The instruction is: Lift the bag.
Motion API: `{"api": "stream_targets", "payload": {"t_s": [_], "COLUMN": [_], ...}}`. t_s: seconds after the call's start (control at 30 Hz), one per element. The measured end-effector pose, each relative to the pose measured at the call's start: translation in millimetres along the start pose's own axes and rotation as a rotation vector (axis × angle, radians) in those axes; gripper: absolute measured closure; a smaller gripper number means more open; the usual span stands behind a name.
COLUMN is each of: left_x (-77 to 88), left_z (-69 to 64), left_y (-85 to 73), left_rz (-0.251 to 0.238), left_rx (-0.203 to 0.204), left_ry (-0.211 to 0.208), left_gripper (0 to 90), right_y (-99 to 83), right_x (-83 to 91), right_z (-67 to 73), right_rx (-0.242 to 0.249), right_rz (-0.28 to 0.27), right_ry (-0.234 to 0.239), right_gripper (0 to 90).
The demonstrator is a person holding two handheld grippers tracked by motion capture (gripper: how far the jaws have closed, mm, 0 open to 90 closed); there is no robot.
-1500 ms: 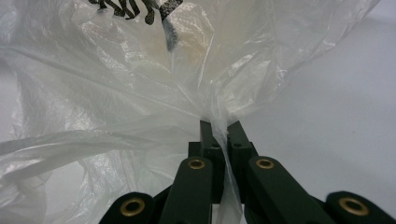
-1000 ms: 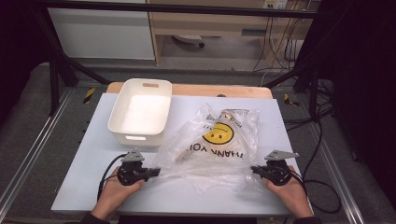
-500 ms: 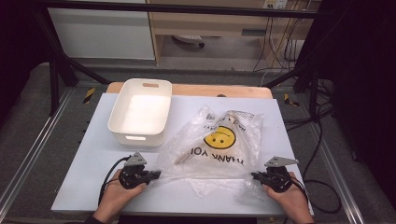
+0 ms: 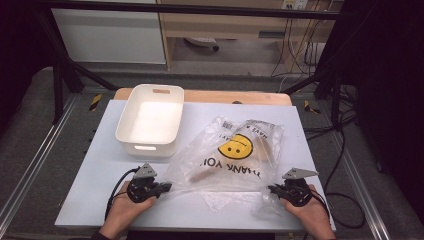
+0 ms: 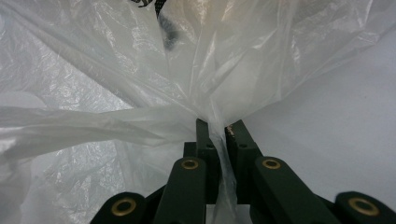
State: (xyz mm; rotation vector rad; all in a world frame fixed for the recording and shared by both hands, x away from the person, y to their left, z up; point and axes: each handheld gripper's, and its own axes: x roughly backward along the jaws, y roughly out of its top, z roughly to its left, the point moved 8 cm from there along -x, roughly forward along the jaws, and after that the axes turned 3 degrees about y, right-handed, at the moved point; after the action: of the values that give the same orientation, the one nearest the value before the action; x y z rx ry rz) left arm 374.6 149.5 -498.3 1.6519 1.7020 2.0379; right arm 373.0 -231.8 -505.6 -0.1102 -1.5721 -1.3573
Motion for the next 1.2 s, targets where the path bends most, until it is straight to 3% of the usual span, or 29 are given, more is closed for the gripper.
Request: {"api": "stream_targets", "payload": {"t_s": [0.23,0.37,0.53,0.7,0.97,1.2], "left_x": [0.4,1.9,7.3,11.4,13.9,21.0], "left_z": [2.4,3.1,3.3,4.8,5.6,10.5], "left_y": [0.0,2.5,4.8,9.0,14.8,19.6], "left_rz": [-0.006,-0.024,-0.059,-0.102,-0.139,-0.174], "left_rx": [0.001,0.007,0.013,0.031,0.047,0.069], "left_ry": [0.023,0.044,0.1,0.128,0.132,0.151], "left_gripper": [80.2,70.1,46.8,27.3,19.4,15.8], "right_y": [0.7,1.8,7.0,10.9,19.2,25.0], "right_x": [0.1,-0.7,0.9,0.9,0.4,0.1], "right_z": [-0.1,0.0,-0.4,-0.8,2.9,9.0], "right_rx": [-0.005,-0.017,-0.038,-0.039,-0.038,-0.018], "right_rz": [-0.007,-0.018,-0.057,-0.083,-0.123,-0.14], "right_ry": [0.001,0.001,-0.003,-0.035,-0.037,-0.03], "right_gripper": [80.9,68.6,50.7,31.3,10.2,5.1]}}
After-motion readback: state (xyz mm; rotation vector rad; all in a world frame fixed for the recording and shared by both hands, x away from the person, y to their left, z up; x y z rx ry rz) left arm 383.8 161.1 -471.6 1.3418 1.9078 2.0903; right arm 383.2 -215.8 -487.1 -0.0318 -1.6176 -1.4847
